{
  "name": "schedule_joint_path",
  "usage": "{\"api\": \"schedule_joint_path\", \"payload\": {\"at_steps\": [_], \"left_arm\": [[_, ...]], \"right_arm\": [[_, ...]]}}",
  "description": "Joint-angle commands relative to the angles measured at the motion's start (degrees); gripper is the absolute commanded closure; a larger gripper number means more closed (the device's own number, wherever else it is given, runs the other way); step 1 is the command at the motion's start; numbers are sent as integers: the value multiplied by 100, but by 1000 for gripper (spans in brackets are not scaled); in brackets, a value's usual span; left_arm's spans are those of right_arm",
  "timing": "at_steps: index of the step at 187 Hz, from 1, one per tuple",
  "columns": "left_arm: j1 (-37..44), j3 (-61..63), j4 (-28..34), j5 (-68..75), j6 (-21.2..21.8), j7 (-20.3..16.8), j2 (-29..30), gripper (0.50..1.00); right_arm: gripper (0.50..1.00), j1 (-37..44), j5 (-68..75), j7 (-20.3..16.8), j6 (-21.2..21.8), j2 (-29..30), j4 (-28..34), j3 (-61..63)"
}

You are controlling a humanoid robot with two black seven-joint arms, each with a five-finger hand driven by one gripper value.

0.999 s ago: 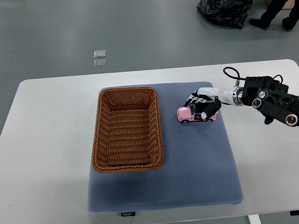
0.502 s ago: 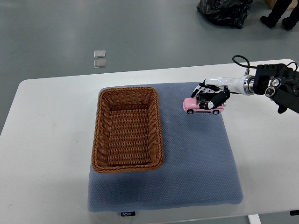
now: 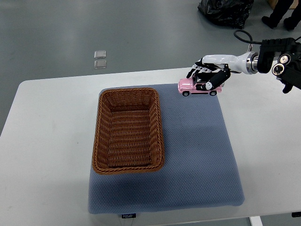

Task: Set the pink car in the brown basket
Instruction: 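Lift the car and carry it with the right hand into the basket, then open the right hand to release the car and withdraw upward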

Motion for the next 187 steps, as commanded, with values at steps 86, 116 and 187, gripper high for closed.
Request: {"api": "schedule_joint_path", "payload": {"at_steps": [86,116,187], "left_arm": [[1,18,-19,9,0,2,0,500],[1,18,-36,9,-9,-7,0,500],[1,9,-36,9,-9,2,0,500]], "right_arm": [[1000,246,221,-38,-305,2032,-728,-173],[1000,8,168,-20,-472,2445,-974,-217],[946,-510,133,-2,-1009,2893,-1229,-226]]}}
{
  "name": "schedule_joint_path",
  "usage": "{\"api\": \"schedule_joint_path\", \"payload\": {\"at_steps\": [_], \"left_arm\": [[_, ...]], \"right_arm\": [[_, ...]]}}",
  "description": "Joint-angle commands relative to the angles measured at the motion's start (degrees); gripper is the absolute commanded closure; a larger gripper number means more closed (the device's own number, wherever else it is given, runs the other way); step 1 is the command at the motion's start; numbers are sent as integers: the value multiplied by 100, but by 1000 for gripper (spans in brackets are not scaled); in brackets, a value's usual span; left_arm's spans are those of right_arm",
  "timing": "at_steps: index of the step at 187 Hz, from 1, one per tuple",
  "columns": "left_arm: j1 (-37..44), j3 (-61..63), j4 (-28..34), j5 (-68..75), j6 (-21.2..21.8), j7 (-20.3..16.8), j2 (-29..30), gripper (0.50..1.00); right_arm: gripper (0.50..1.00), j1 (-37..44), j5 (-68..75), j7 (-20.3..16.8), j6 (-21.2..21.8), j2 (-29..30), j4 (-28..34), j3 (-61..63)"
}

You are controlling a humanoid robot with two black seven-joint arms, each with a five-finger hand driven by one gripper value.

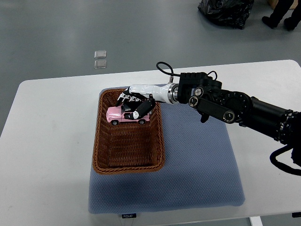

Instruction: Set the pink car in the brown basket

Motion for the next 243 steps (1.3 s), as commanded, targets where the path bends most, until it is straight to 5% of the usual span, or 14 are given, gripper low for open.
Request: {"api": "schedule_joint_path", "payload": {"at_steps": [1,10,18,38,92,168,243], "left_arm": [[0,0,0,-1,0,-4,0,500],[0,-9,0,-1,0,-4,0,500],[0,-9,9,-1,0,-4,0,500],[0,-9,18,-1,8,4,0,500],[0,0,44,-1,8,4,0,500],[0,0,36,-1,8,4,0,500],[0,-9,36,-1,8,4,0,500]], "right_arm": [[932,-132,-3,5,-155,84,-93,-9],[881,-159,-3,5,-164,84,-102,-26],[753,-168,-3,14,-164,75,-120,-53],[595,-168,-3,22,-155,-4,-120,-44],[589,-36,155,40,-181,-435,-137,264],[589,-1626,3072,110,-172,-470,-146,4482],[589,-2075,5797,761,-23,-479,-1051,4702]]}}
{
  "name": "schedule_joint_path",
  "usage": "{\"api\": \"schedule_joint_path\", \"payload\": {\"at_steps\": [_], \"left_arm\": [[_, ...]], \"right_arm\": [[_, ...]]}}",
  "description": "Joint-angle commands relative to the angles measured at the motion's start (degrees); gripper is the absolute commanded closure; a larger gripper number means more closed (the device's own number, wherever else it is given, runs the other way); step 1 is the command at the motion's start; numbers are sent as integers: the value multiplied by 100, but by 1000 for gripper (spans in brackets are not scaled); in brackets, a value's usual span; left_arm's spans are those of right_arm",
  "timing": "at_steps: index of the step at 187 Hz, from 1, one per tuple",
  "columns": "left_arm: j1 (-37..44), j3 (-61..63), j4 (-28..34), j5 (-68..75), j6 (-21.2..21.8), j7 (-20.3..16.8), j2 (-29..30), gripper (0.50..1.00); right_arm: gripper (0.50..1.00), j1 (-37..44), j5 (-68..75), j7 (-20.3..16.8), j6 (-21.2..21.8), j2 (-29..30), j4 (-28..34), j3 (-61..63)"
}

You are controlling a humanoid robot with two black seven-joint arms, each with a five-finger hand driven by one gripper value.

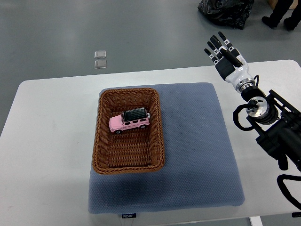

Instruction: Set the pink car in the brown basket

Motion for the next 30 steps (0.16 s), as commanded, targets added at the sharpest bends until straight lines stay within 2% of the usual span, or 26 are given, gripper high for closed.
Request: {"api": "schedule_joint_path", "payload": {"at_steps": [1,30], "left_arm": [[0,0,-1,0,0,2,0,500],[0,9,-1,0,0,2,0,500]], "right_arm": [[589,-29,286,44,81,-8,-199,-1],[589,-46,303,61,152,-17,-199,-1]]}}
